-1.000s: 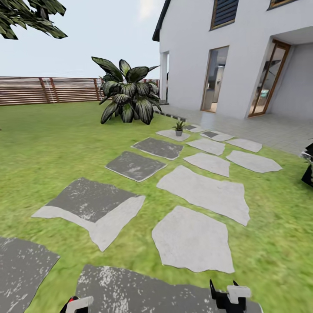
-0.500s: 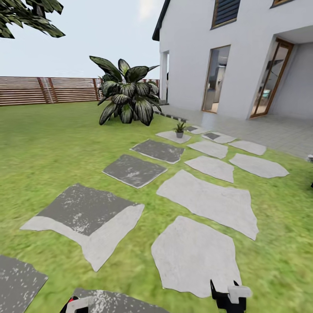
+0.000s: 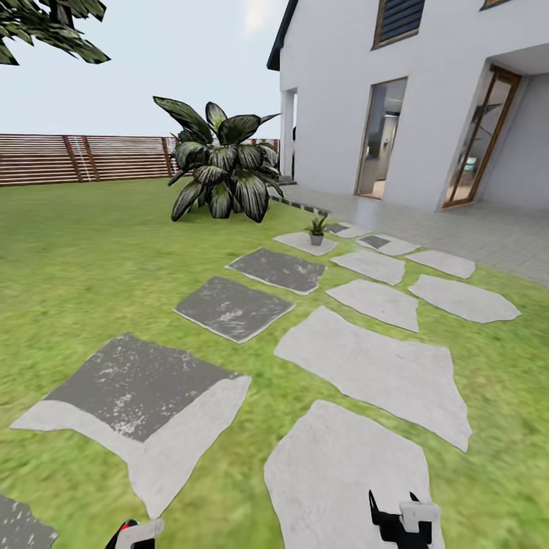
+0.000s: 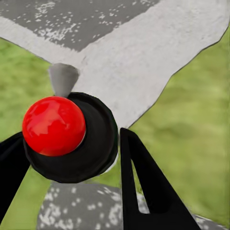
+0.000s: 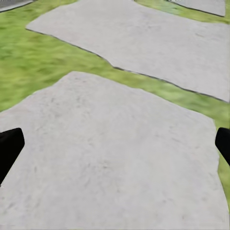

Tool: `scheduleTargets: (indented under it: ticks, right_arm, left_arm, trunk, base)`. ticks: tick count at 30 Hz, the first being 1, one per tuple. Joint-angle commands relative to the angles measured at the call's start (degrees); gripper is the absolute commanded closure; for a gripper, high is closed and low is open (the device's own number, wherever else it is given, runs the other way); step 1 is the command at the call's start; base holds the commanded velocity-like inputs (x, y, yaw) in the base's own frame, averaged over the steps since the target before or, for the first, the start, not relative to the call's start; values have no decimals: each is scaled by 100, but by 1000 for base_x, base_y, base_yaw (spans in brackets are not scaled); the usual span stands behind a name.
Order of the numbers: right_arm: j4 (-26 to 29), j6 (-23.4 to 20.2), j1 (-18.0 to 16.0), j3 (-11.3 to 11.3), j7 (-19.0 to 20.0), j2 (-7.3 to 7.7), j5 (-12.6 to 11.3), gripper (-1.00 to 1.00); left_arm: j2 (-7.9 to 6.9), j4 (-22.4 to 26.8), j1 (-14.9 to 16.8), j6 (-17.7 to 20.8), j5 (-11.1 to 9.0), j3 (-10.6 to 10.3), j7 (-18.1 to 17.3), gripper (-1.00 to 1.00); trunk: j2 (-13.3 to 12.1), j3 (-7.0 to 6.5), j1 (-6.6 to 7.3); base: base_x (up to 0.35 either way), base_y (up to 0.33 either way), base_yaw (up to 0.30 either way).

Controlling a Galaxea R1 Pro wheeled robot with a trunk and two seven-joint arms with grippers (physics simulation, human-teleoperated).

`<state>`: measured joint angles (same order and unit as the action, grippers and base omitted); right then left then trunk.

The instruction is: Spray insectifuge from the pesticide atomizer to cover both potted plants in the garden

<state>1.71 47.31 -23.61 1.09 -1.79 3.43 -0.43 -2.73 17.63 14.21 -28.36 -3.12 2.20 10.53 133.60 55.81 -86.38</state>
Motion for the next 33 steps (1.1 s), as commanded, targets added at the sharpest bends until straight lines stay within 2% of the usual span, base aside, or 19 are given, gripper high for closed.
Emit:
scheduleTargets:
  ticks: [1, 6, 17, 33]
  right_arm:
    - [-4, 15, -3, 6, -5, -2, -1, -100]
    - [-4, 15, -3, 6, -6, -8, -1, -100]
    - [-4, 15, -3, 6, -6, -9, -1, -100]
    - [-4, 15, -3, 6, -6, -18, -1, -100]
  left_arm:
    - [0, -3, 3, -21, -31, -5, -7, 100]
    - [0, -3, 3, -21, -31, -2, -7, 100]
    - [0, 0, 3, -24, -31, -2, -7, 100]
    - [0, -5, 3, -21, -31, 0, -7, 100]
  trunk:
    - [2, 5, -2]
    - [2, 4, -2]
    - [2, -18, -2]
    - [2, -19, -2]
  base:
    - [338, 0, 0]
    - [338, 0, -37]
    - [338, 0, -221]
    - [338, 0, -14]
